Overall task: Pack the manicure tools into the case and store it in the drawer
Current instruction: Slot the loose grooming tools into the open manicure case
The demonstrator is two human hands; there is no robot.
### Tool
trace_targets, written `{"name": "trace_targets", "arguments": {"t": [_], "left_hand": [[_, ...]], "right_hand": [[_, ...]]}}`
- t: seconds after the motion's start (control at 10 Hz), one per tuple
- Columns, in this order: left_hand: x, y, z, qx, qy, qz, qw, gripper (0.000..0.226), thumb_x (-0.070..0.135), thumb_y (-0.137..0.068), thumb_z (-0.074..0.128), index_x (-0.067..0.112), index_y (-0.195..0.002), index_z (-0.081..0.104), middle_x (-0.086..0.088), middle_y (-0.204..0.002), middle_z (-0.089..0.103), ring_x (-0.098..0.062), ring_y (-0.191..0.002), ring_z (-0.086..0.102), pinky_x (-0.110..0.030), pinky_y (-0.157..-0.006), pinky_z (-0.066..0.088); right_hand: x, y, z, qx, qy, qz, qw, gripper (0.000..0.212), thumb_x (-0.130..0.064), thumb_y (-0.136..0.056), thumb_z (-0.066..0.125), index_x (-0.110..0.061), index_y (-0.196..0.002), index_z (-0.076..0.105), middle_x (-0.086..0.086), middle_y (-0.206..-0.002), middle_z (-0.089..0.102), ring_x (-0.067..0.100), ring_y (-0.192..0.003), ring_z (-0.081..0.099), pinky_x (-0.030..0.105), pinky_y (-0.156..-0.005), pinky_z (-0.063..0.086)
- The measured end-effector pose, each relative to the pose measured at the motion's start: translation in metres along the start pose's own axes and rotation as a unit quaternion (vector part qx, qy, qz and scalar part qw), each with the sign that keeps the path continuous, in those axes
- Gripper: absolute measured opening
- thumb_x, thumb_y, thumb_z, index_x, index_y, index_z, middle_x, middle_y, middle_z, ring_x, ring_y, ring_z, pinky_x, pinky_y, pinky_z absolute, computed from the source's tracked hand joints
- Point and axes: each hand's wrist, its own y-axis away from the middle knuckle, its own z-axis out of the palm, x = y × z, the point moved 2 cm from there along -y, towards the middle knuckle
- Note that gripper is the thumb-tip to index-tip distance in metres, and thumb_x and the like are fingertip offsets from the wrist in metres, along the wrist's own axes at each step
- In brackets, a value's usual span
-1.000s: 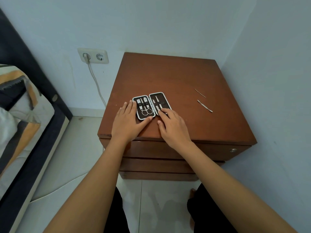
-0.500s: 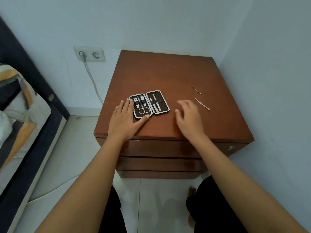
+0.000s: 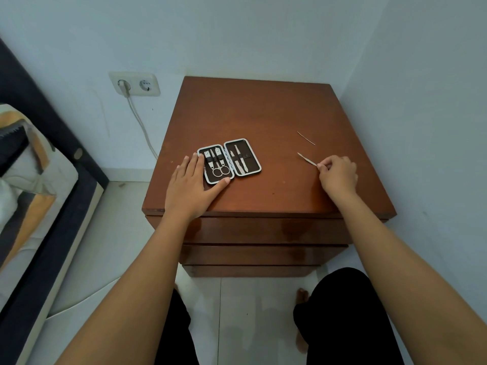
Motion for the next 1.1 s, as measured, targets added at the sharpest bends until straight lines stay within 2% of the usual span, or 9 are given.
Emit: {"name": "trace_targets", "arguments": {"t": [0.2, 0.4, 0.5, 0.6, 0.7, 0.8, 0.9, 1.0, 1.1], "left_hand": [[0.000, 0.000, 0.000, 0.000, 0.000, 0.000, 1.000, 0.091, 0.075, -0.082, 0.027, 0.018, -0.150, 0.007, 0.000, -0.160, 0.007, -0.016, -0.147, 0.001, -0.036, -0.119, 0.002], [0.000, 0.000, 0.001, 0.003, 0.002, 0.003, 1.000, 0.091, 0.074, -0.082, 0.028, 0.018, -0.150, 0.008, -0.001, -0.160, 0.008, -0.017, -0.147, 0.002, -0.036, -0.120, 0.003], [-0.001, -0.001, 0.001, 0.004, 0.000, 0.003, 1.000, 0.091, 0.074, -0.082, 0.028, 0.018, -0.150, 0.008, -0.001, -0.160, 0.008, -0.017, -0.147, 0.002, -0.036, -0.119, 0.003], [-0.001, -0.001, 0.001, 0.005, 0.005, 0.003, 1.000, 0.091, 0.074, -0.082, 0.029, 0.017, -0.150, 0.009, -0.001, -0.160, 0.009, -0.017, -0.147, 0.003, -0.036, -0.119, 0.003], [0.000, 0.000, 0.001, 0.008, 0.007, 0.003, 1.000, 0.091, 0.074, -0.082, 0.030, 0.017, -0.150, 0.010, -0.001, -0.160, 0.010, -0.017, -0.147, 0.003, -0.036, -0.119, 0.004], [0.000, 0.000, 0.001, 0.006, 0.009, 0.002, 1.000, 0.091, 0.074, -0.082, 0.030, 0.017, -0.150, 0.009, -0.001, -0.160, 0.009, -0.017, -0.147, 0.003, -0.036, -0.119, 0.004], [-0.001, -0.001, 0.001, 0.006, 0.007, 0.002, 1.000, 0.091, 0.074, -0.082, 0.029, 0.018, -0.150, 0.009, -0.001, -0.160, 0.009, -0.017, -0.147, 0.002, -0.036, -0.119, 0.003], [-0.001, -0.001, 0.002, 0.005, 0.005, 0.004, 1.000, 0.092, 0.075, -0.082, 0.028, 0.018, -0.150, 0.009, -0.001, -0.160, 0.009, -0.017, -0.147, 0.002, -0.036, -0.119, 0.003], [-0.001, -0.001, 0.002, 0.006, 0.006, 0.004, 1.000, 0.092, 0.075, -0.081, 0.028, 0.017, -0.151, 0.009, -0.001, -0.160, 0.009, -0.017, -0.147, 0.002, -0.036, -0.119, 0.003]], "right_hand": [[-0.002, 0.003, 0.008, 0.016, 0.036, -0.013, 0.999, 0.020, -0.016, -0.094, 0.046, -0.007, -0.104, 0.062, 0.020, -0.123, 0.051, 0.039, -0.119, 0.039, 0.044, -0.097, 0.035], [0.002, 0.002, 0.003, 0.034, -0.050, -0.009, 0.998, 0.015, -0.018, -0.089, 0.058, -0.007, -0.100, 0.057, 0.018, -0.114, 0.058, 0.036, -0.113, 0.046, 0.042, -0.092, 0.038], [0.005, -0.001, -0.001, 0.012, -0.067, 0.004, 0.998, 0.015, -0.023, -0.087, 0.062, -0.010, -0.093, 0.061, 0.020, -0.114, 0.057, 0.036, -0.114, 0.046, 0.041, -0.094, 0.039], [0.005, -0.004, -0.002, -0.021, -0.064, 0.017, 0.998, 0.012, -0.027, -0.087, 0.061, -0.018, -0.078, 0.062, 0.021, -0.115, 0.057, 0.038, -0.111, 0.050, 0.043, -0.095, 0.044], [0.002, -0.003, -0.002, -0.024, -0.038, 0.012, 0.999, 0.016, -0.027, -0.089, 0.057, -0.014, -0.083, 0.064, 0.022, -0.114, 0.059, 0.039, -0.110, 0.051, 0.046, -0.095, 0.044], [-0.001, 0.006, 0.000, -0.019, -0.030, -0.011, 0.999, 0.016, -0.023, -0.094, 0.049, -0.010, -0.092, 0.058, 0.017, -0.112, 0.058, 0.036, -0.109, 0.051, 0.046, -0.095, 0.040], [-0.010, 0.020, 0.003, -0.036, -0.155, -0.028, 0.987, 0.007, -0.015, -0.094, 0.048, -0.011, -0.090, 0.053, 0.014, -0.102, 0.062, 0.024, -0.089, 0.055, 0.031, -0.076, 0.043], [-0.034, 0.035, 0.011, -0.064, -0.223, -0.070, 0.970, 0.009, -0.010, -0.089, 0.052, -0.016, -0.087, 0.058, 0.006, -0.087, 0.061, 0.017, -0.076, 0.053, 0.014, -0.057, 0.040], [-0.060, 0.051, 0.025, -0.094, -0.224, -0.113, 0.963, 0.009, -0.011, -0.086, 0.056, -0.016, -0.084, 0.063, 0.003, -0.078, 0.062, 0.016, -0.070, 0.053, 0.023, -0.065, 0.042]]}}
